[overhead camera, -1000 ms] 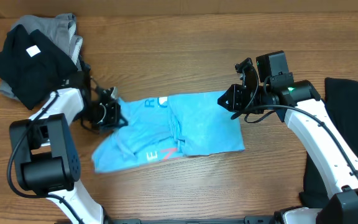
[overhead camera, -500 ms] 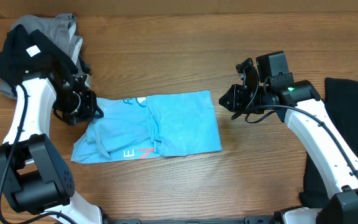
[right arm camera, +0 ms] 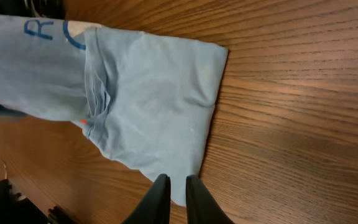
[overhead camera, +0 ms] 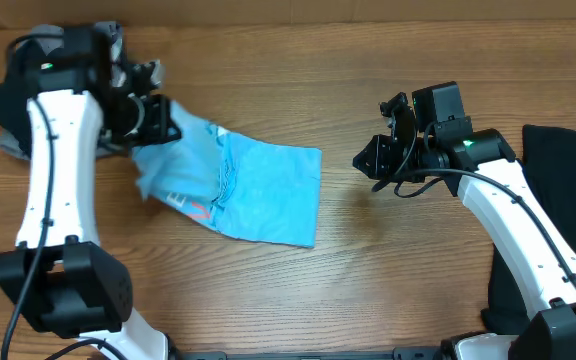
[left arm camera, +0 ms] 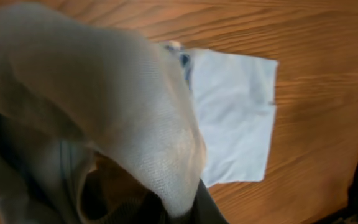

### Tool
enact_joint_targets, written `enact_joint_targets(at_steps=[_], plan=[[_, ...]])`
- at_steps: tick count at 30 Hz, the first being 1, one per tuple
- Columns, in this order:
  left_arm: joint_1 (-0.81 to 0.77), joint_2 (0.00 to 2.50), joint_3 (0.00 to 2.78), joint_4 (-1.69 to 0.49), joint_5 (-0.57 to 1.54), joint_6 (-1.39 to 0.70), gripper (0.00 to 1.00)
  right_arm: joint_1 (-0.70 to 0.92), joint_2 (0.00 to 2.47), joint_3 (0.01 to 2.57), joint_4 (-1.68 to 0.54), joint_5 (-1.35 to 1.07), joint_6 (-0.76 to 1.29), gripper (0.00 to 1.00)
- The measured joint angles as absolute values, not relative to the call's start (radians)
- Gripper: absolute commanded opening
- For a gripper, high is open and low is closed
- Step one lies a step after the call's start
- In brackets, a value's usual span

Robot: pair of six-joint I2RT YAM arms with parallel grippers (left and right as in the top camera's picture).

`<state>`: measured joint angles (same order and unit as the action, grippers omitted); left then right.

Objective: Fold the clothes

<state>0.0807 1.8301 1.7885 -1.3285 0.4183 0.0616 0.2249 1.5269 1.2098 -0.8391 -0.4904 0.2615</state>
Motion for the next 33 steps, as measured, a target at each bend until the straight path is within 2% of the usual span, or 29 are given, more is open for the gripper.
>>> enact_joint_targets(at_steps=[7,10,11,12,14,15,18,22,24,26,33], plan=[[-0.183,1.833,1.789,-1.258,0.332,-0.097,0.04,0.225,1.527,1.21,-0.842,-0.473,0.261,0.14],[-0.305,1.843,1.789,-1.242,0.27,-0.168,0.06,0.225,1.527,1.21,-0.843,-0.463,0.262,0.17],[-0.339,1.849,1.789,-1.241,0.25,-0.19,0.12,0.225,1.527,1.21,-0.846,-0.459,0.261,0.17],[-0.376,1.858,1.789,-1.241,0.231,-0.212,0.28,0.224,1.527,1.21,-0.848,-0.456,0.261,0.18],[-0.434,1.88,1.789,-1.24,0.2,-0.245,0.41,0.224,1.527,1.21,-0.852,-0.449,0.261,0.22],[-0.465,1.895,1.789,-1.238,0.183,-0.265,0.45,0.223,1.527,1.21,-0.855,-0.443,0.261,0.26],[-0.509,1.917,1.789,-1.235,0.156,-0.29,0.47,0.222,1.527,1.21,-0.87,-0.426,0.262,0.28],[-0.518,1.921,1.797,-1.272,0.128,-0.305,0.47,0.222,1.527,1.21,-0.883,-0.403,0.261,0.29],[-0.508,1.921,1.819,-1.317,0.099,-0.308,0.52,0.222,1.527,1.21,-0.883,-0.398,0.262,0.29],[-0.486,1.921,1.852,-1.367,0.051,-0.307,0.62,0.222,1.527,1.21,-0.884,-0.393,0.261,0.29],[-0.356,1.921,1.854,-1.338,-0.004,-0.25,0.64,0.222,1.527,1.21,-0.883,-0.388,0.261,0.29]])
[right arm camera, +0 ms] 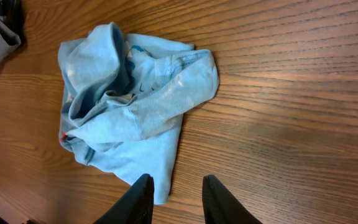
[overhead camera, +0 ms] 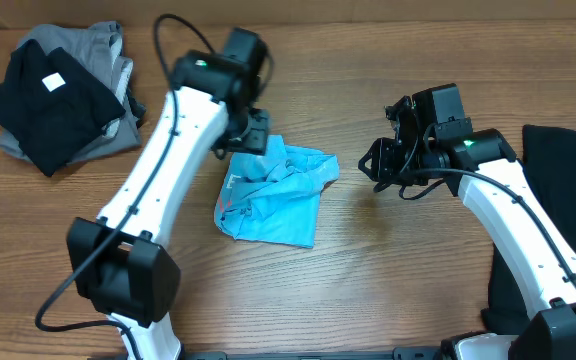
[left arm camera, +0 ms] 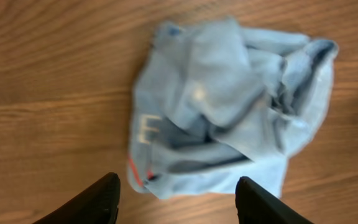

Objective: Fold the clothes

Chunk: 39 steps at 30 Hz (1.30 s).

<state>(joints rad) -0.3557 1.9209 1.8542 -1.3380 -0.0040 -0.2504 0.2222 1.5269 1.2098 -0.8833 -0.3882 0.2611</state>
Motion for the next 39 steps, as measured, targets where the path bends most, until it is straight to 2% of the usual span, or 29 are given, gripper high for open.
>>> enact_joint_targets(at_steps=[4,9,10,11,12,13,14,23,30,32,33,35,37,39], plan=[[-0.32,1.951,1.788,-1.3,0.104,-0.171,0.7,0.222,1.527,1.21,-0.884,-0.388,0.261,0.3],[-0.361,2.029,1.71,-1.275,0.173,-0.115,0.69,0.222,1.527,1.21,-0.886,-0.387,0.261,0.3],[-0.369,2.038,1.696,-1.267,0.18,-0.104,0.64,0.222,1.527,1.21,-0.886,-0.387,0.262,0.3],[-0.377,2.047,1.686,-1.259,0.186,-0.095,0.5,0.222,1.527,1.21,-0.886,-0.388,0.262,0.3],[-0.386,2.051,1.672,-1.242,0.188,-0.089,0.28,0.222,1.527,1.21,-0.886,-0.387,0.261,0.3],[-0.389,2.052,1.664,-1.234,0.19,-0.08,0.13,0.222,1.527,1.21,-0.887,-0.387,0.261,0.3],[-0.393,2.052,1.658,-1.232,0.193,-0.075,0.04,0.222,1.527,1.21,-0.887,-0.387,0.261,0.3],[-0.435,2.052,1.658,-1.351,0.324,-0.062,0.04,0.222,1.527,1.21,-0.888,-0.358,0.261,0.3],[-0.564,2.052,1.659,-1.407,0.379,-0.06,0.04,0.222,1.527,1.21,-0.891,-0.31,0.261,0.31],[-0.612,2.052,1.66,-1.406,0.377,-0.069,0.04,0.222,1.527,1.21,-0.89,-0.302,0.262,0.35],[-0.636,2.052,1.66,-1.407,0.369,-0.077,0.08,0.222,1.527,1.21,-0.889,-0.299,0.261,0.43],[-0.673,2.052,1.661,-1.413,0.347,-0.099,0.29,0.222,1.527,1.21,-0.89,-0.295,0.265,0.49],[-0.701,2.052,1.662,-1.436,0.311,-0.123,0.35,0.221,1.527,1.21,-0.889,-0.289,0.261,0.56],[-0.704,2.052,1.663,-1.471,0.262,-0.149,0.38,0.22,1.527,1.21,-0.886,-0.287,0.261,0.57]])
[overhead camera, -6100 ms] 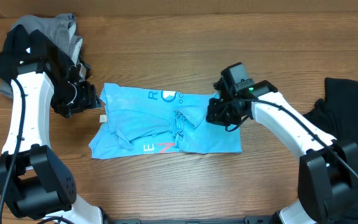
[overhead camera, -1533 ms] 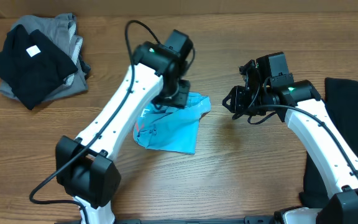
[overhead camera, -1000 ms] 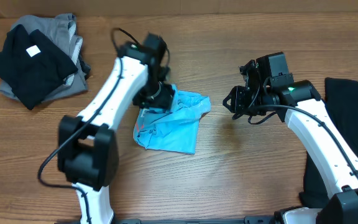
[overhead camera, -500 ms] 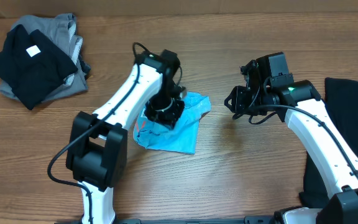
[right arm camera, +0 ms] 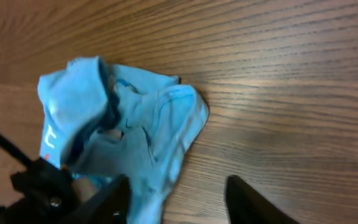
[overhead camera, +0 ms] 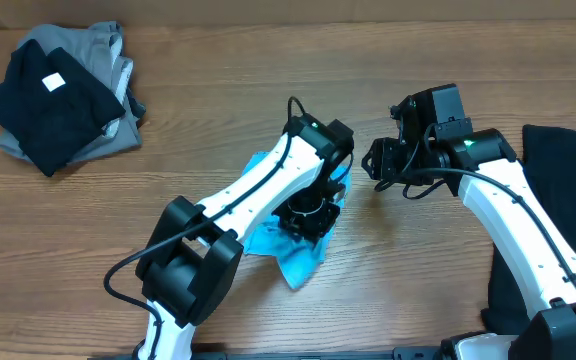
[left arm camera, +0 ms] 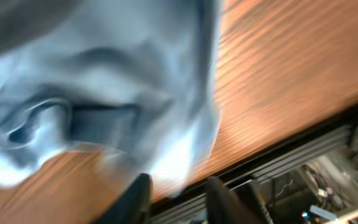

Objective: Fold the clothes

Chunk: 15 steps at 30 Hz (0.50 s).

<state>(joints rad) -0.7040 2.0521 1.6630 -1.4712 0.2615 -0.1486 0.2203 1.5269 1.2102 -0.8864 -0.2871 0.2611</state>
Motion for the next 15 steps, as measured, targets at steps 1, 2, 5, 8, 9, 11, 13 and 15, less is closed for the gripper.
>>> enact_joint_targets(at_steps=[1,2,5,8,9,11,13,15], plan=[[-0.698,2.052,1.663,-1.485,0.241,-0.156,0.38,0.22,1.527,1.21,-0.881,-0.285,0.26,0.57],[-0.688,2.052,1.663,-1.498,0.224,-0.161,0.38,0.219,1.527,1.21,-0.873,-0.285,0.261,0.57],[-0.634,2.052,1.673,-1.528,0.179,-0.168,0.34,0.217,1.527,1.21,-0.823,-0.305,0.259,0.53],[-0.556,2.051,1.703,-1.534,0.143,-0.166,0.43,0.219,1.527,1.21,-0.763,-0.372,0.25,0.53],[-0.531,2.048,1.712,-1.53,0.133,-0.165,0.49,0.222,1.527,1.21,-0.754,-0.391,0.249,0.53],[-0.469,2.035,1.731,-1.501,0.113,-0.163,0.57,0.24,1.534,1.21,-0.744,-0.421,0.242,0.54],[-0.407,2.017,1.742,-1.465,0.11,-0.154,0.63,0.276,1.554,1.21,-0.744,-0.443,0.239,0.57],[-0.347,2.002,1.748,-1.439,0.115,-0.146,0.64,0.314,1.585,1.21,-0.744,-0.455,0.236,0.57]])
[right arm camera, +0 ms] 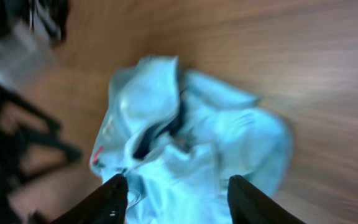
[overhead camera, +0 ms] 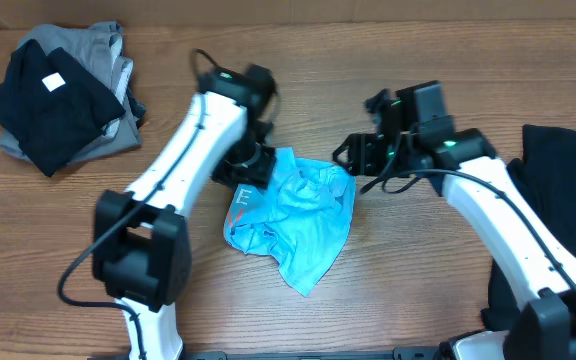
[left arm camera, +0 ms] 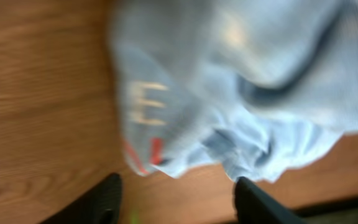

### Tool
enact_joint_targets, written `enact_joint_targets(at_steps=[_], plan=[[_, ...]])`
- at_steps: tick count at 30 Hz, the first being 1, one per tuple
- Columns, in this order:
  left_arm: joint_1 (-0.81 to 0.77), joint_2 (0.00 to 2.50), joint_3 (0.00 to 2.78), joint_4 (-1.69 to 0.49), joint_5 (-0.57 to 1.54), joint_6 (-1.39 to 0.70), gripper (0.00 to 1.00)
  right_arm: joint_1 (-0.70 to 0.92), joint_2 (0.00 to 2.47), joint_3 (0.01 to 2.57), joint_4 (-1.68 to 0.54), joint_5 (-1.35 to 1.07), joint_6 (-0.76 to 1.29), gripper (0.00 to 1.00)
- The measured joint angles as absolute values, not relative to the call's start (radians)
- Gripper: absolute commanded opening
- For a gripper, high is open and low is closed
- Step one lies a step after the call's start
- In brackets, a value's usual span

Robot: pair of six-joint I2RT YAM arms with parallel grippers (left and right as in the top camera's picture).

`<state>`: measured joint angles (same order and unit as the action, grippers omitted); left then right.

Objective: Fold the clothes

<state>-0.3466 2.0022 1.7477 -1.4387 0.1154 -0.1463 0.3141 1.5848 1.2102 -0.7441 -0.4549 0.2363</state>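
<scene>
A light blue garment (overhead camera: 296, 215) lies crumpled at the table's middle, one flap trailing toward the front right. My left gripper (overhead camera: 240, 168) stands open at its upper left edge. In the left wrist view the garment (left arm camera: 229, 93) fills the top and the left gripper (left arm camera: 178, 202) holds nothing, with bare wood between its fingers. My right gripper (overhead camera: 354, 155) is open at the garment's upper right corner. The right wrist view is blurred: the right gripper (right arm camera: 180, 199) is spread wide over the blue garment (right arm camera: 191, 137), and contact cannot be told.
A stack of folded black and grey clothes (overhead camera: 53, 90) sits at the back left. A black garment (overhead camera: 558, 200) lies along the right side. The wooden table (overhead camera: 448, 290) shows bare at the front.
My left gripper has gone from the garment's lower right side to its upper left edge, with jaws wider. The right gripper has shifted left, closer to the garment. The garment lies looser, with a flap at the front.
At first the garment's left end was raised at my left gripper near the clothes stack, and the right gripper was shut. Then it lay crumpled at the middle under my open left gripper, the right one open. Later the left gripper was low over it; now both flank it.
</scene>
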Motion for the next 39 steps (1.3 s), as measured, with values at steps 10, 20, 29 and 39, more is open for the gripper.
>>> enact_joint_targets(at_steps=[10,20,29,39], plan=[[-0.183,1.997,1.748,-1.369,0.249,-0.073,0.64,0.488,1.772,1.21,-0.651,-0.486,0.225,0.26],[-0.181,1.997,1.748,-1.369,0.284,-0.048,0.66,0.497,1.776,1.212,-0.968,-0.366,0.196,0.23],[-0.181,1.997,1.748,-1.346,0.288,-0.047,0.7,0.487,1.755,1.212,-1.054,-0.032,0.235,0.34],[-0.181,1.997,1.725,-1.292,0.289,-0.044,0.73,0.469,1.753,1.232,-0.842,-0.164,0.19,0.56]])
